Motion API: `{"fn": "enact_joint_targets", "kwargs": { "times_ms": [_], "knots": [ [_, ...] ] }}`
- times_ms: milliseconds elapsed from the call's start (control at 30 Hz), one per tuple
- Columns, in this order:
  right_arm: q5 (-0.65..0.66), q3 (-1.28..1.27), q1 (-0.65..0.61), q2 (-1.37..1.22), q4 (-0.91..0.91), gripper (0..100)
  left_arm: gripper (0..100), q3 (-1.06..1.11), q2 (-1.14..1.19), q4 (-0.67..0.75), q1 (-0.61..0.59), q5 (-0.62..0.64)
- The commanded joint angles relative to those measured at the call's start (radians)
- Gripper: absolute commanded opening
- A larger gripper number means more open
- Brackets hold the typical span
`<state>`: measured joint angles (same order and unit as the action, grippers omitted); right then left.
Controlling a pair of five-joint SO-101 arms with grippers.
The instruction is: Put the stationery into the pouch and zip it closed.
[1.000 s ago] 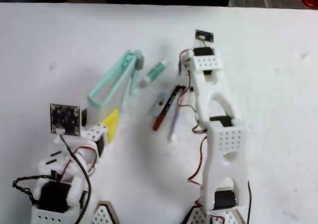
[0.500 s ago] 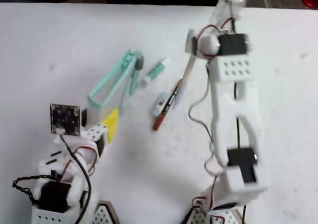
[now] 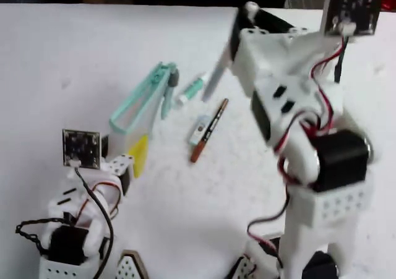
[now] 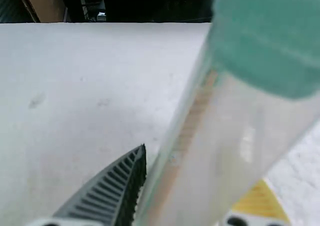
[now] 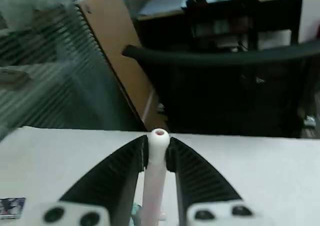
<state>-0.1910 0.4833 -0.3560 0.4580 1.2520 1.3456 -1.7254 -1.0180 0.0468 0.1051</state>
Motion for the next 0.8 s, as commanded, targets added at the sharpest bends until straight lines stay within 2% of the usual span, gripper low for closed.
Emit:
{"fn": "enact_joint_targets", "kwargs": {
  "times_ms": [0, 367, 567, 767],
  "knots": [
    [0.014, 0.026, -0.082, 0.038, -0.071, 1.7, 24, -0.008, 0.008, 0.018, 0.002, 0.009],
    [0.014, 0.021, -0.249, 0.036, -0.206, 1.6, 24, -0.006, 0.008, 0.018, 0.002, 0.009],
    [0.012, 0.02, -0.303, -0.036, -0.197, 1.6, 24, -0.006, 0.008, 0.018, 0.002, 0.009],
    [0.012, 0.02, -0.398, -0.099, -0.102, 1.6, 24, -0.006, 0.008, 0.018, 0.002, 0.009]
  ]
}}
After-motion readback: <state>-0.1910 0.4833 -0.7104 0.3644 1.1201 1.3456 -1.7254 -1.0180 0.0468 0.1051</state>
